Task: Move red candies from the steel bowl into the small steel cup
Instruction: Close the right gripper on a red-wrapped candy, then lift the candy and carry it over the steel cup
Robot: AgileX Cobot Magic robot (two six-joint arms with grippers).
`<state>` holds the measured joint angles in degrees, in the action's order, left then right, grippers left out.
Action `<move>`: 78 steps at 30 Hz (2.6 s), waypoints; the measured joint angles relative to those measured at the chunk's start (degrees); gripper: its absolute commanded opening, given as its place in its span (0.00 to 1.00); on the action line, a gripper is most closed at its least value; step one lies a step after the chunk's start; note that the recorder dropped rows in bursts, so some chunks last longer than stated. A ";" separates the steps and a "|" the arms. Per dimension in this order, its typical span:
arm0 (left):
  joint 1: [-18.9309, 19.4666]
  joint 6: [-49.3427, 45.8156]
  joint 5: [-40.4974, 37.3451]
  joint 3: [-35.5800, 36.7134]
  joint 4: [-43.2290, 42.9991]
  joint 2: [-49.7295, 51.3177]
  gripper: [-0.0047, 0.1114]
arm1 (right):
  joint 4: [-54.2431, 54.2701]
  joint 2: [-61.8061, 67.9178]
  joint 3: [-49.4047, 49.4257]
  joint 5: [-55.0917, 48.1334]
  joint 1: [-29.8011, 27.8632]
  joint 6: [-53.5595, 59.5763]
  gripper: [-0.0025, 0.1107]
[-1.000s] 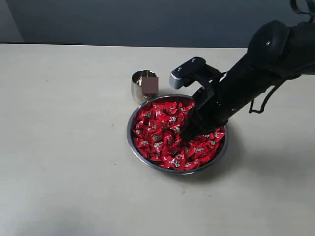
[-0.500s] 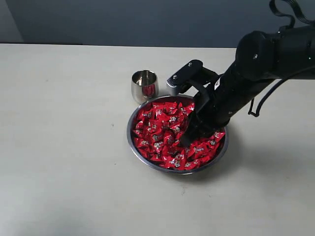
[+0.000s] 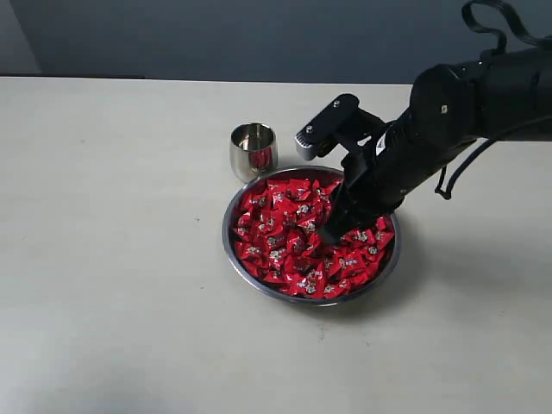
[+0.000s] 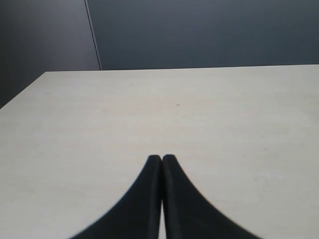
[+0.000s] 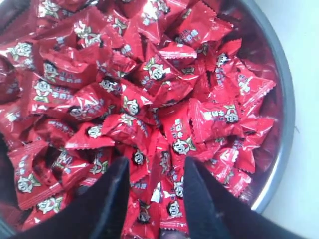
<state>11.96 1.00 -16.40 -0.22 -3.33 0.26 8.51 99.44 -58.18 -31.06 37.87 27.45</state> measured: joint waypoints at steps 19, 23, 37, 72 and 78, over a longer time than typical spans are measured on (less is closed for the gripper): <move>0.00 0.00 0.00 0.00 0.00 0.00 0.04 | 0.00 7.03 -0.02 3.97 0.44 -0.14 0.34; 0.00 0.00 0.00 0.00 0.00 0.00 0.04 | 0.00 8.05 -0.02 4.08 0.44 -0.14 0.34; 0.00 0.00 0.00 0.00 0.00 0.00 0.04 | -0.46 8.15 -0.02 4.22 0.44 -0.14 0.01; 0.00 0.00 0.00 0.00 0.00 0.00 0.04 | 0.20 15.39 -38.04 -1.25 0.44 -10.32 0.02; 0.00 0.00 0.00 0.00 0.00 0.00 0.04 | 3.06 25.11 -52.46 -10.03 0.44 -9.33 0.02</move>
<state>11.96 1.00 -16.40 -0.22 -3.33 0.26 11.56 124.54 -110.63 -41.09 38.31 18.12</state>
